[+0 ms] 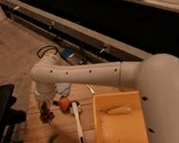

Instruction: Place grapes in tray

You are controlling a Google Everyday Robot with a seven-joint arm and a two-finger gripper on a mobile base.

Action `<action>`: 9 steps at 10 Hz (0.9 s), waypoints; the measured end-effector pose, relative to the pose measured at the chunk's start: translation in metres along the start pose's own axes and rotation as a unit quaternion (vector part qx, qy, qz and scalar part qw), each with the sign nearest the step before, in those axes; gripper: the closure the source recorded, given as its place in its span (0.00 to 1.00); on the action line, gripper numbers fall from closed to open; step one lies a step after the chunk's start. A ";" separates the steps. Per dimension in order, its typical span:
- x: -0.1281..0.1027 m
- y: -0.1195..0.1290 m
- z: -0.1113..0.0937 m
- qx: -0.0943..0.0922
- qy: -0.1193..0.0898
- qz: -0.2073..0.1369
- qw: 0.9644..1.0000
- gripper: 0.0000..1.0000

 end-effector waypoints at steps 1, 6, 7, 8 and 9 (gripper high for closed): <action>0.000 0.016 -0.018 -0.009 0.018 0.027 0.999 1.00; -0.019 0.124 -0.090 -0.044 0.049 0.169 0.983 1.00; -0.027 0.146 -0.101 -0.048 0.050 0.199 0.978 1.00; -0.034 0.163 -0.109 -0.051 0.049 0.224 0.972 1.00; -0.047 0.185 -0.118 -0.055 0.048 0.257 0.964 1.00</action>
